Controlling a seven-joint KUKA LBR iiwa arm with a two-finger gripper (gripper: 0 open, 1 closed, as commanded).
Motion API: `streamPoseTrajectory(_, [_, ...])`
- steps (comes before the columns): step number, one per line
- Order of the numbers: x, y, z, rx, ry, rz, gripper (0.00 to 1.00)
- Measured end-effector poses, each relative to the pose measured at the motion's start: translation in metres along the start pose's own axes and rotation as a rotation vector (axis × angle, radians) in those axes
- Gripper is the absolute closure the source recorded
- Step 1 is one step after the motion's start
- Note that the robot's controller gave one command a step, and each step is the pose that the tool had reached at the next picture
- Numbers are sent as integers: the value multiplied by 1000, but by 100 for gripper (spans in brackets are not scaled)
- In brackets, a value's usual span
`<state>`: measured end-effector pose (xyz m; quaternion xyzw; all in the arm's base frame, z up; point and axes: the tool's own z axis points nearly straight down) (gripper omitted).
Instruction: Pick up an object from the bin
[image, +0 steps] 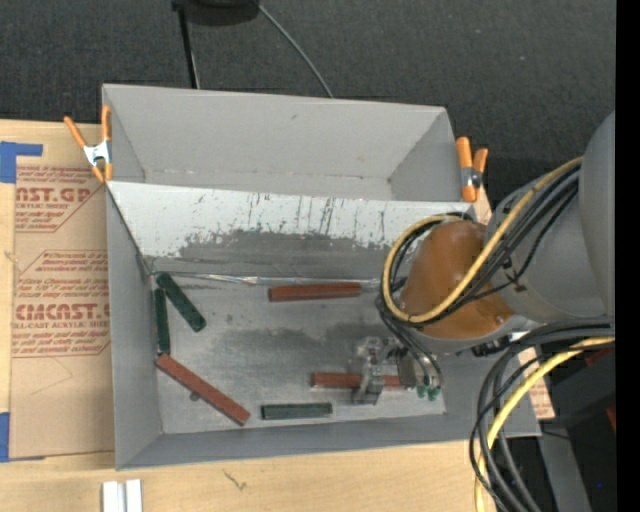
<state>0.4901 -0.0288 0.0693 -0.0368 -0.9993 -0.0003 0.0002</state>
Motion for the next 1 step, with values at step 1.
streamPoseTrajectory(1, [-34, -16, -149, 0, -4, -14, 100])
